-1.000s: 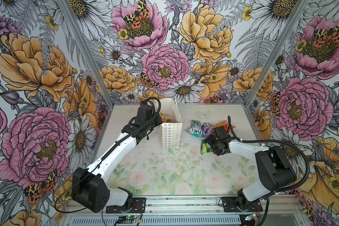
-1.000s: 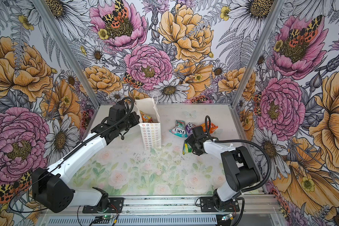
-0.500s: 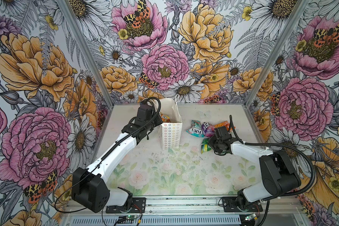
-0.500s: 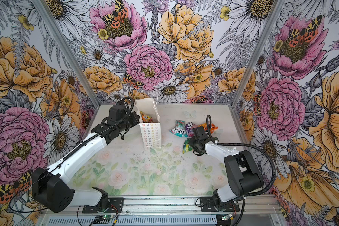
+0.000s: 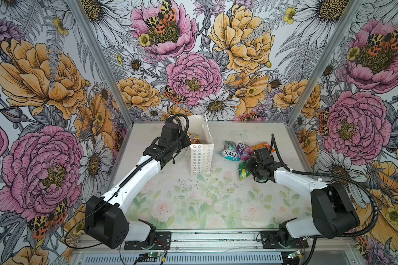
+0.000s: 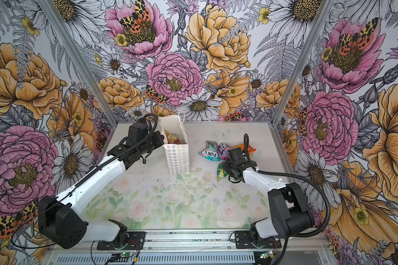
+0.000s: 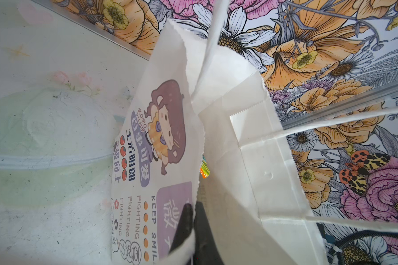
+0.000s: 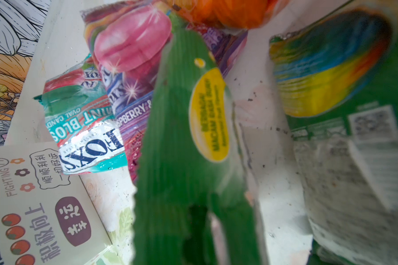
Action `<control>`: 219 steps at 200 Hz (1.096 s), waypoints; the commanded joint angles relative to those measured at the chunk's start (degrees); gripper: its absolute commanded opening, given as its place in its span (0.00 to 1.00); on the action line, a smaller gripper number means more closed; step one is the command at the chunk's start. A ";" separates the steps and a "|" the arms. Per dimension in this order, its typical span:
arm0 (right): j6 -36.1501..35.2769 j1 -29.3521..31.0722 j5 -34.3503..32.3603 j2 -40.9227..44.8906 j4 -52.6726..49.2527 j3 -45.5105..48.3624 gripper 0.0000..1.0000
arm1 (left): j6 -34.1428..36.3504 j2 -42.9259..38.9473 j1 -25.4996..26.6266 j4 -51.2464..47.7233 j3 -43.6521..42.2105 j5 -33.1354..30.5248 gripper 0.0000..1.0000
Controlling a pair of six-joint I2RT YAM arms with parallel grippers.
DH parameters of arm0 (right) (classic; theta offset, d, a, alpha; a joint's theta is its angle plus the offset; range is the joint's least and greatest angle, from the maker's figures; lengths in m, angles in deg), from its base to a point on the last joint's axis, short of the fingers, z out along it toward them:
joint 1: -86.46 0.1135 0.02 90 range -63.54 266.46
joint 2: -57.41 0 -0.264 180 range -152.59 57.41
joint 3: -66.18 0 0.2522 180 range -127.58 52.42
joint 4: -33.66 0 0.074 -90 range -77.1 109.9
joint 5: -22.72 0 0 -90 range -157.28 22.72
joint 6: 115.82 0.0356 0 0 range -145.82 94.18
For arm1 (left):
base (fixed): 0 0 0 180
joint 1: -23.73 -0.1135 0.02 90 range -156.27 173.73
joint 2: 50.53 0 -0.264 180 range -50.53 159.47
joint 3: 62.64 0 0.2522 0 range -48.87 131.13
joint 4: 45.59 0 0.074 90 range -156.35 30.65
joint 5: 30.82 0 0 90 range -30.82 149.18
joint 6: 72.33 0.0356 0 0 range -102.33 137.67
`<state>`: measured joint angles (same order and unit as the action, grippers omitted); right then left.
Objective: Place the snacks into the paper bag
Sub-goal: 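Lift the green packet with the right gripper off the pile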
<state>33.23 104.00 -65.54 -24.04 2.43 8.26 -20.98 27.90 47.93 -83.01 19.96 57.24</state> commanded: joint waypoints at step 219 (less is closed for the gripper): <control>-15.71 0.82 2.84 11.31 -0.55 -1.82 0.00 | 0.77 0.23 -0.47 -0.65 -0.59 1.14 0.00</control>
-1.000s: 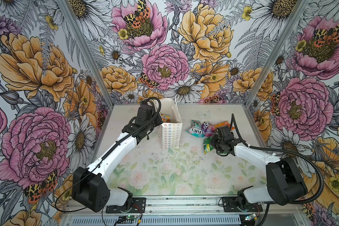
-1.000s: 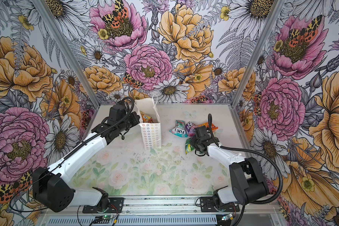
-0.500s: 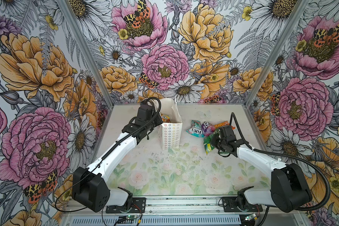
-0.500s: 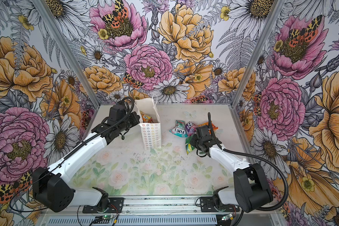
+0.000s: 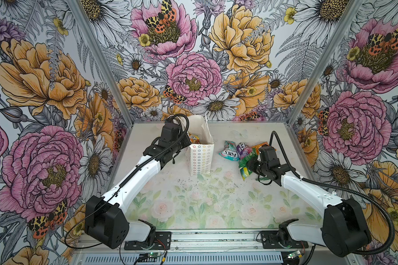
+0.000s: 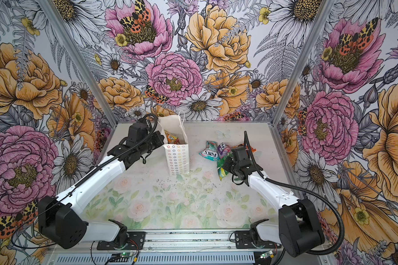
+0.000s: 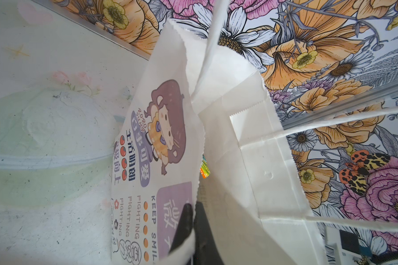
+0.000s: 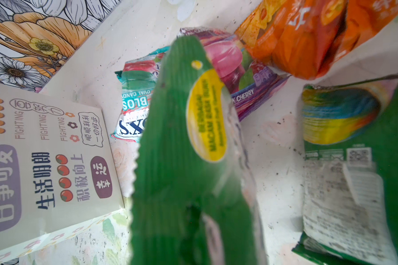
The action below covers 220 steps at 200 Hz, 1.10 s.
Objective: Place the snacks into the paper bag
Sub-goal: 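Lift the green packet with the right gripper off the pile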
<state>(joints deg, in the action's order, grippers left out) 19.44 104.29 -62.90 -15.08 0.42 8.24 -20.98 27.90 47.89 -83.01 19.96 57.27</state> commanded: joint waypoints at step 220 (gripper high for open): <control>-7.07 5.18 -1.45 3.04 1.64 -4.66 0.00 | 0.63 -0.21 -0.32 -0.65 -0.78 1.38 0.00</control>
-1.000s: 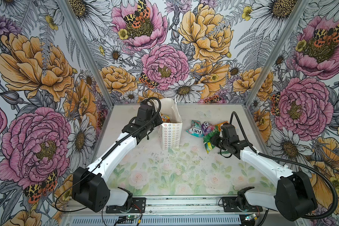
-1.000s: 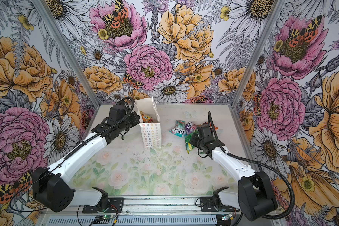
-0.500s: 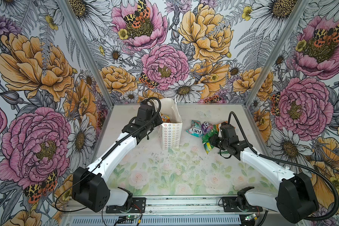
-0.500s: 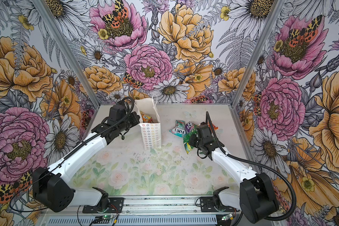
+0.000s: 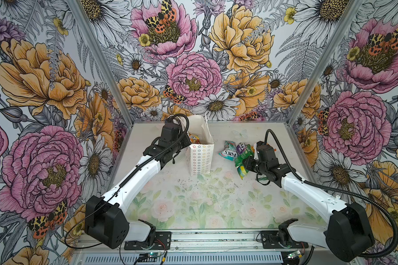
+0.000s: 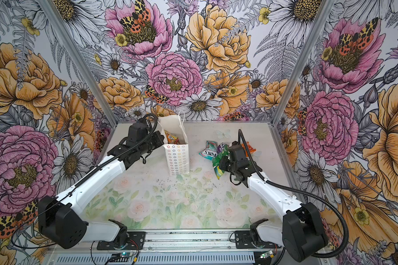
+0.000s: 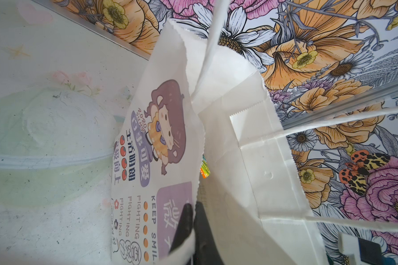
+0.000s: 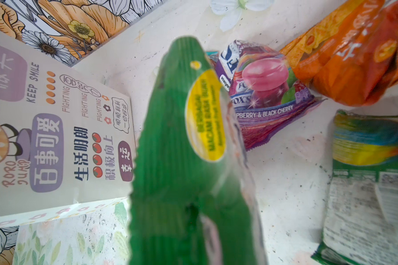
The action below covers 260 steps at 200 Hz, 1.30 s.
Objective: Place the snacks into the paper bag
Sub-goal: 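Lift the green packet with the right gripper off the pile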
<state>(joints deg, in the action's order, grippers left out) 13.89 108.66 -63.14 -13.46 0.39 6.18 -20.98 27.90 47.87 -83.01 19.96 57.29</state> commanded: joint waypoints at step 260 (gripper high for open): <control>-3.58 4.15 -2.22 4.93 1.58 -5.48 0.00 | 0.77 -1.26 -0.75 -0.40 -1.81 1.80 0.00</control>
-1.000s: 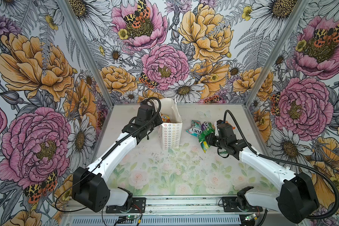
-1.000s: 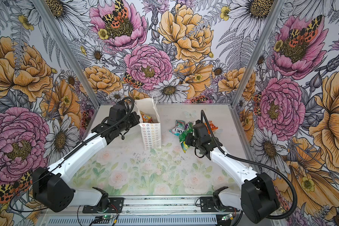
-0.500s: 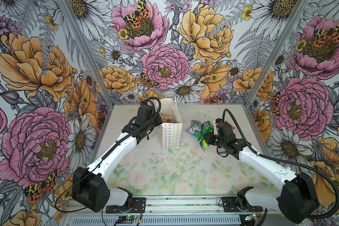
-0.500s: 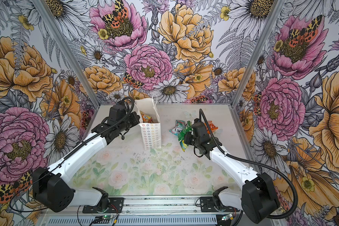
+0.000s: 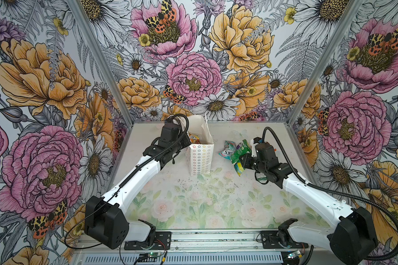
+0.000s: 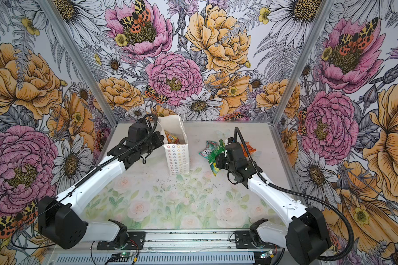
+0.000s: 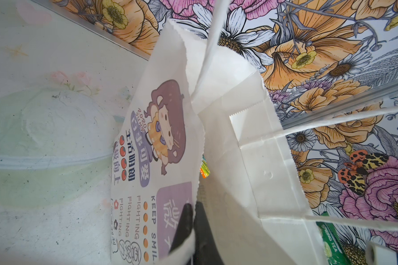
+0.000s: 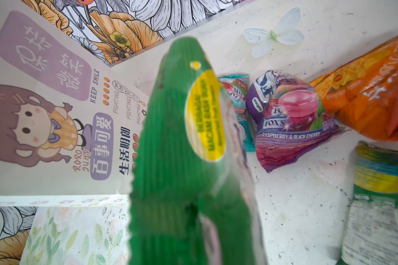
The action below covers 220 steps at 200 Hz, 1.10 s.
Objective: Place the snacks into the paper bag
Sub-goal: 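Lift the green packet with the right gripper off the pile, then carry the green packet with the right gripper over the bag opening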
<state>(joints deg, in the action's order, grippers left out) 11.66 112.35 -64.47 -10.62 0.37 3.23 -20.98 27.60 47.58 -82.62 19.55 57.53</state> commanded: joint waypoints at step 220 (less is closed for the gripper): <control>-16.14 4.80 4.48 -3.40 -0.72 -28.52 0.00 | -0.19 -4.01 0.31 -0.80 -3.33 0.60 0.00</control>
<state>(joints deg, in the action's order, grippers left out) -1.48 116.11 -61.33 -12.68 -1.31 -20.61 -21.00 25.17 47.56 -82.44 17.41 57.51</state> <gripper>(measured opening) 0.244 0.047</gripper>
